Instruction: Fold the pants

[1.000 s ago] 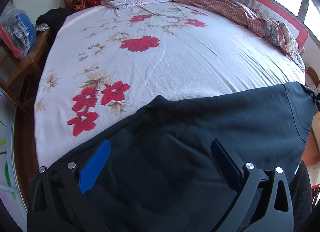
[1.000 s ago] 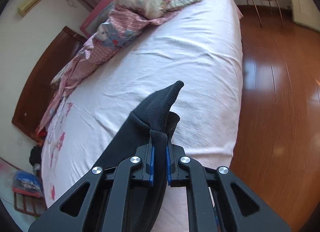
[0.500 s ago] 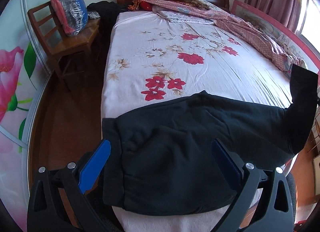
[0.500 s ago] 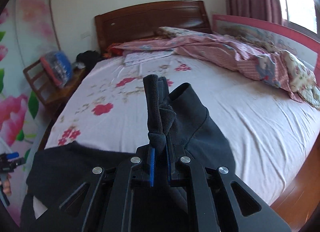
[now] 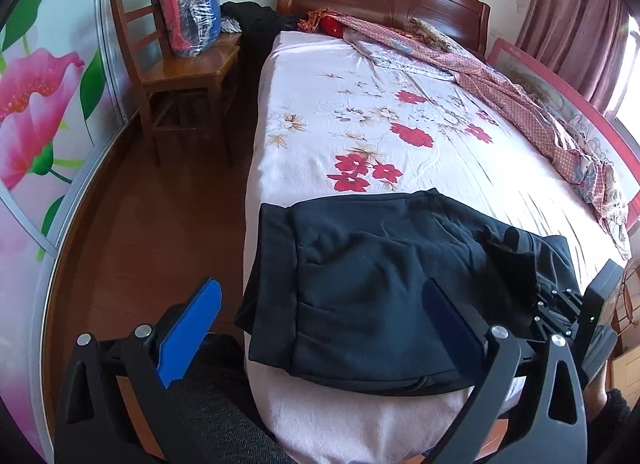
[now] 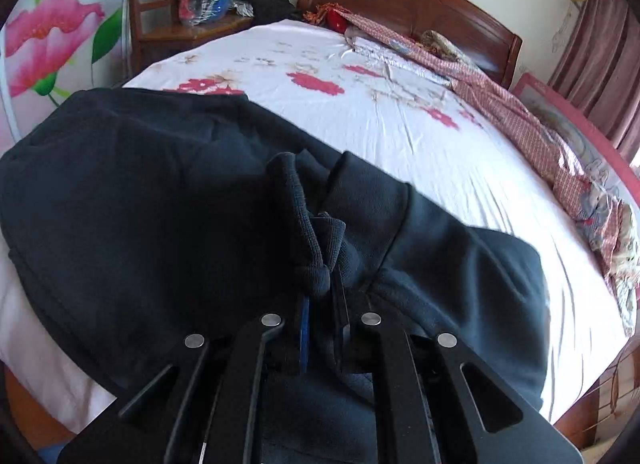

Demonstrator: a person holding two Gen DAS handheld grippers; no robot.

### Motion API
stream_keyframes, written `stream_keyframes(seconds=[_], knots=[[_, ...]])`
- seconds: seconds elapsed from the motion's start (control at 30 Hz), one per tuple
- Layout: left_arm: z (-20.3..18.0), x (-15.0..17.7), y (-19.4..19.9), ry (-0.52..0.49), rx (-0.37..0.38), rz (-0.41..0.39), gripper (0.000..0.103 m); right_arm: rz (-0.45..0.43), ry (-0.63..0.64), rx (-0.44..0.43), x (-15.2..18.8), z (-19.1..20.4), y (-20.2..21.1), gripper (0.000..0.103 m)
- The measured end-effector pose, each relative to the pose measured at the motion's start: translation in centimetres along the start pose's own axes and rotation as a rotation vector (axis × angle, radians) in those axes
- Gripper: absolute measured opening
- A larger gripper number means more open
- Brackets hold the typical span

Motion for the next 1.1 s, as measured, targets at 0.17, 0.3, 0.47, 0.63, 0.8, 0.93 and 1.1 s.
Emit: stream_keyframes(seconds=[0.17, 0.3, 0.47, 0.63, 0.8, 0.93, 1.1], knots=[[-0.8, 0.0, -0.4, -0.012, 0.006, 0.013, 0.101, 0.078, 0.018, -0.075, 1.2, 1.7, -0.7, 0.038], [-1.5, -0.1, 0.0, -0.036, -0.005, 0.015, 0.101, 0.050, -0.069, -0.196, 2.1, 1.1, 2.5, 0.047], [-2.5, 0.3, 0.4, -0.008, 0.036, 0.012, 0.101, 0.002, -0.258, -0.223, 2.3, -4.3, 3.2, 0.047], [-5.9, 1.7, 1.1, 0.010, 0.119, 0.022, 0.101, -0.017, -0.171, -0.250, 1.2, -3.8, 1.7, 0.047], [-9.4, 4.3, 1.0, -0.047, 0.174, 0.062, 0.101, -0.018, -0.152, -0.248, 0.9, -2.8, 0.5, 0.047], [-10.8, 5.2, 0.2, -0.099, 0.187, 0.124, 0.101, -0.004, -0.146, -0.241, 1.1, -1.7, -0.3, 0.047], [-10.3, 5.2, 0.3, -0.069, 0.192, 0.124, 0.101, 0.004, -0.153, -0.246, 1.7, -1.3, -0.8, 0.038]])
Point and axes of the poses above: each gripper's, at about its wrist camera, not at the fingertips, and y roughly against the way its jaws point, z to its left, x to its underside, the point moved 1 cm from there along -y, roughly the way its jaws point
